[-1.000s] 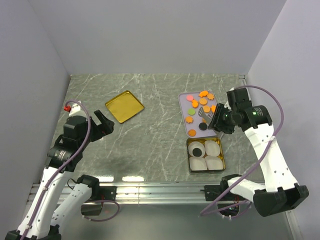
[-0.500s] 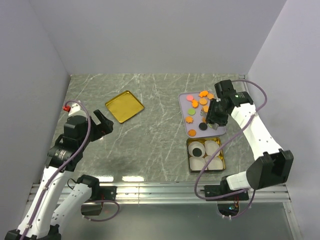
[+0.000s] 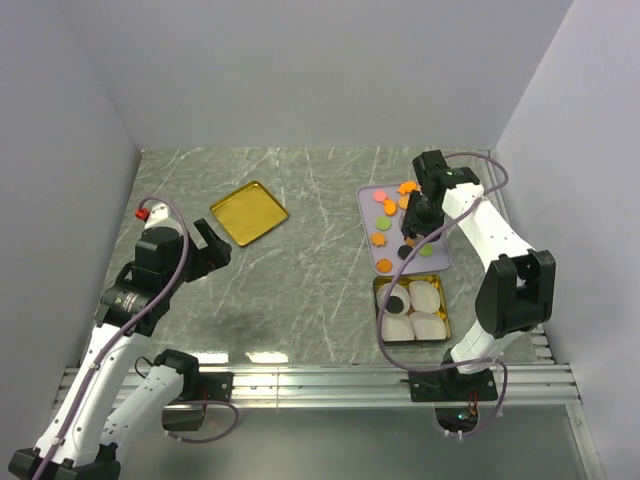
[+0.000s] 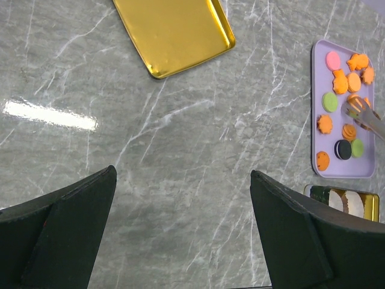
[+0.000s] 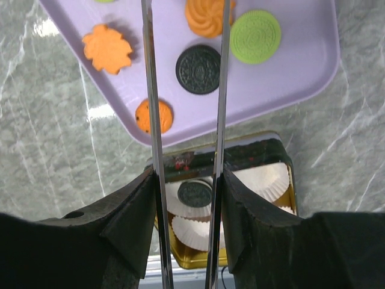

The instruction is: Pack the cookies

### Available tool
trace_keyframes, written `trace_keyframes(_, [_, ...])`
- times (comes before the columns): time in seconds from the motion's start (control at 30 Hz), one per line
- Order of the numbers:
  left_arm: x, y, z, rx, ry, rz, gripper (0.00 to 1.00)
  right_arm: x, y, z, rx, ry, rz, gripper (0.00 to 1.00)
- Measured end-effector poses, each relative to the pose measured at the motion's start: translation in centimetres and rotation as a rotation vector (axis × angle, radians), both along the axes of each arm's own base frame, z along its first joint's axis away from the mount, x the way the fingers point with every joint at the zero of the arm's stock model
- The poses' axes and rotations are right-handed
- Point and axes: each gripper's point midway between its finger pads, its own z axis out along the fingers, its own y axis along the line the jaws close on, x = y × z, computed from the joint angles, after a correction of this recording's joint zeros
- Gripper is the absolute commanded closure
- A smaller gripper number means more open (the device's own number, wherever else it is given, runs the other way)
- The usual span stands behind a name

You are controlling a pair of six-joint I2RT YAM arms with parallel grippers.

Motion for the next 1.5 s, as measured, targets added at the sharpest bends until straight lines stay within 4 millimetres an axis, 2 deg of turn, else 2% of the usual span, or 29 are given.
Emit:
trace_keyframes(0.37, [0.1,-0.2,-0.3,0.005,0.012,-0.006,0.01,2.8,0.1,0.5,-0.023,-0.018,-0.008,0.5])
trace_keyframes(0.53, [0.1,-0.1,-0.4,0.008,0.015,-0.001,0.01,3.7,0.2,0.0,-0.03,-0.006,-0.009,0.5])
trace_keyframes(0.8, [0.2,-0.1,-0.4,0.01,0.016,0.002,0.01,3.9,0.2,-0.5,-0.037,0.018,-0.005,0.5])
trace_keyframes(1.1, [0.2,-0.1,-0.4,0.01,0.016,0.001,0.01,3.9,0.1,-0.5,-0.038,0.019,-0.002,0.59])
trace_keyframes(1.27, [0.2,-0.1,-0.4,0.009,0.016,0.001,0.01,3.7,0.1,-0.4,-0.039,0.023,-0.001,0.6])
trace_keyframes(1.4, [0.2,-0.1,-0.4,0.009,0.014,0.001,0.01,3.7,0.1,0.4,-0.038,0.012,0.002,0.6])
trace_keyframes(1.5, [0.1,-0.1,-0.3,0.008,0.011,-0.001,0.01,3.4,0.0,1.8,-0.034,-0.014,0.005,0.6])
